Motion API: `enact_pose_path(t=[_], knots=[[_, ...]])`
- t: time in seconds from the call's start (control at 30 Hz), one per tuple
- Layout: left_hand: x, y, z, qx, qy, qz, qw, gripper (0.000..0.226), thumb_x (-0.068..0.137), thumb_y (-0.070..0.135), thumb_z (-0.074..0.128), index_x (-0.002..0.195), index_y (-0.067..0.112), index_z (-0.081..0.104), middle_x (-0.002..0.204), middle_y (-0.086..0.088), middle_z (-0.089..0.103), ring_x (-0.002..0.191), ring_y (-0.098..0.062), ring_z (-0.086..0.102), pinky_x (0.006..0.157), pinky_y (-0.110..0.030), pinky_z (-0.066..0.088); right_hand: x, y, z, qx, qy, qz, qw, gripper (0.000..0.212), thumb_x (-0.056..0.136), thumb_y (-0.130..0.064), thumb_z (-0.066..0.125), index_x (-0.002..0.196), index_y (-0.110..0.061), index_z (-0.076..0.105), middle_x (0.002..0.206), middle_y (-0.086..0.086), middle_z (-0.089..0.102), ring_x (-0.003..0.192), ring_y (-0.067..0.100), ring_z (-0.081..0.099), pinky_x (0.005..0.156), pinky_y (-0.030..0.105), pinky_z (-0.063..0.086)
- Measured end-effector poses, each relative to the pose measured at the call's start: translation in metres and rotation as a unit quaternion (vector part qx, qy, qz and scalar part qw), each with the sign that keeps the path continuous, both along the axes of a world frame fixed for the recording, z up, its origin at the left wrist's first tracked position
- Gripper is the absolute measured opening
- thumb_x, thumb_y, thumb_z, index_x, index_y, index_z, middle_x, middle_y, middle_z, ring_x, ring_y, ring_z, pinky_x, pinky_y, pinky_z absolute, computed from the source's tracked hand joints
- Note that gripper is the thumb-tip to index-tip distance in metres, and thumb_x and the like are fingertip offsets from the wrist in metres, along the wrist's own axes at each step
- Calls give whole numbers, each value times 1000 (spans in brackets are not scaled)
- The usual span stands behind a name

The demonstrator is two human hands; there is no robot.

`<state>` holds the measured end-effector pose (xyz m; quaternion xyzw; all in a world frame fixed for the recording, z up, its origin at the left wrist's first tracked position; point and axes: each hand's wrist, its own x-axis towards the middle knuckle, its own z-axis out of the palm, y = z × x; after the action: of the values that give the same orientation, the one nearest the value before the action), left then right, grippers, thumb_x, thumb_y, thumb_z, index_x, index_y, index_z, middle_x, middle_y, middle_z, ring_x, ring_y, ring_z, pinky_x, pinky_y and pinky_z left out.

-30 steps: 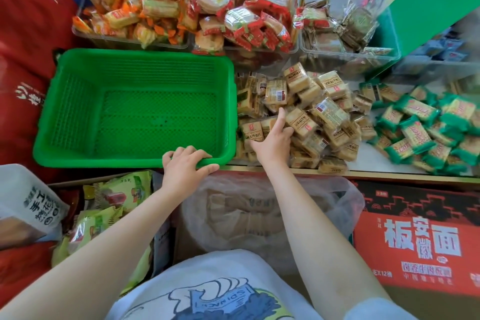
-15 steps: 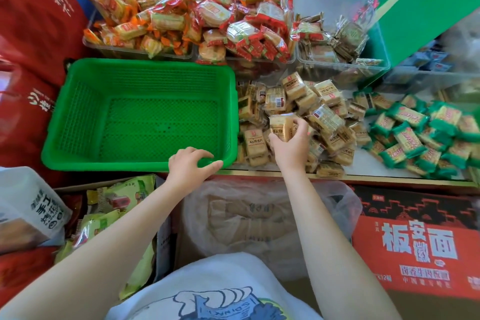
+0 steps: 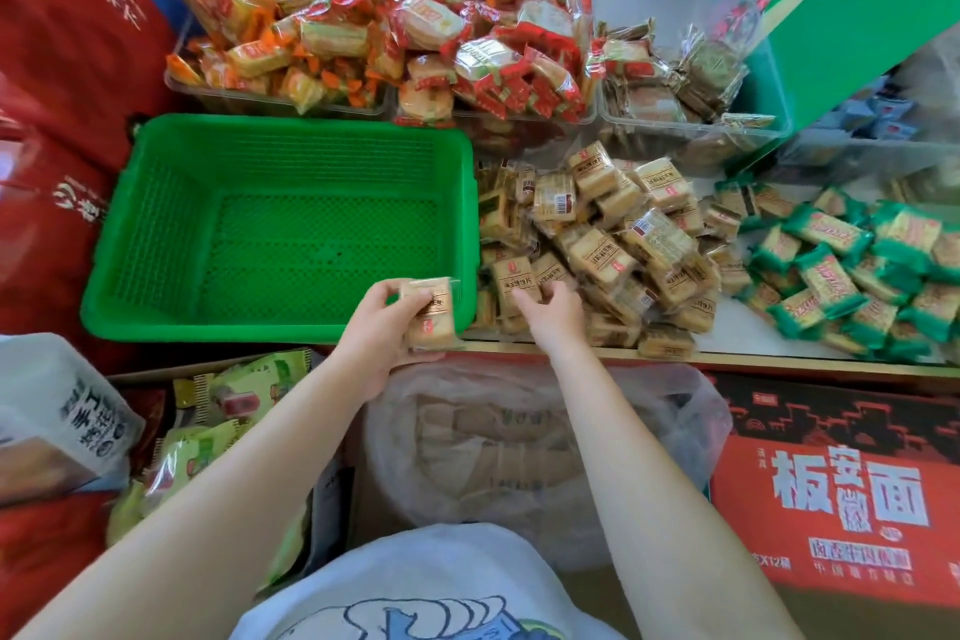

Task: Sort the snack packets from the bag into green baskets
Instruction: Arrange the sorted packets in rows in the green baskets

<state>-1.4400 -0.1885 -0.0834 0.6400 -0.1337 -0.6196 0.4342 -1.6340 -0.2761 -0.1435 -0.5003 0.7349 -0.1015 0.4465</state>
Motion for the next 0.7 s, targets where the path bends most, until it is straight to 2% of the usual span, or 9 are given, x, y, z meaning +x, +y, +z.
enact_pose_path(t=[0.13,0.23,0.3,0.37,0.43,0.53,0.6,0.7], knots=[[9,0,2,-6,46,-22,999,24,103,22,54,126,25,48,111,-14,69,86,-36,72,66,-46,60,14,-8,-16,-12,46,-7,999,57,86,-45,74,125,-7,59,127,11,60,120,33,56,98,45,51],[12,-2,2,-12,45,-37,998,24,103,18,54,124,27,48,115,-18,69,91,-39,72,65,-45,61,10,-11,-9,9,27,-36,999,63,85,-41,76,133,-5,55,129,9,60,118,31,58,95,39,50],[12,-4,1,-13,32,-37,999,24,101,17,57,122,27,49,120,-19,68,96,-40,71,69,-49,61,2,-9,1,2,-15,-74,997,52,86,-38,76,125,-8,59,125,8,64,109,27,61,95,41,51],[11,-7,-2,-18,24,-42,999,29,98,22,62,125,28,50,121,-17,67,97,-36,70,82,-59,58,-5,-1,20,-33,-100,-139,985,35,87,-36,75,112,-14,61,116,5,68,101,23,65,94,45,55],[4,-12,-2,-27,32,-62,997,41,94,32,66,131,30,47,121,-13,67,100,-33,70,90,-63,54,-8,12,43,-73,-195,-174,962,29,88,-35,76,108,-21,60,111,3,69,99,20,68,88,43,59],[-12,-19,-3,-33,74,-79,994,66,81,47,77,135,32,43,120,-5,70,102,-28,71,90,-57,56,-5,30,75,-91,-258,-70,959,24,90,-34,74,106,-23,61,102,2,72,93,13,69,79,30,58],[-20,-21,-7,-43,70,-73,994,72,75,44,81,135,27,45,117,-3,71,100,-23,72,86,-49,58,-4,36,79,-82,-255,-34,963,19,95,-36,67,99,-17,70,96,6,74,87,14,68,76,29,54],[-15,-20,-12,-56,22,-58,996,91,67,40,86,141,9,44,110,-5,69,92,-17,72,78,-37,57,-14,31,53,-63,-197,-138,969,16,97,-30,63,92,-17,71,93,2,74,88,19,70,81,39,56]])
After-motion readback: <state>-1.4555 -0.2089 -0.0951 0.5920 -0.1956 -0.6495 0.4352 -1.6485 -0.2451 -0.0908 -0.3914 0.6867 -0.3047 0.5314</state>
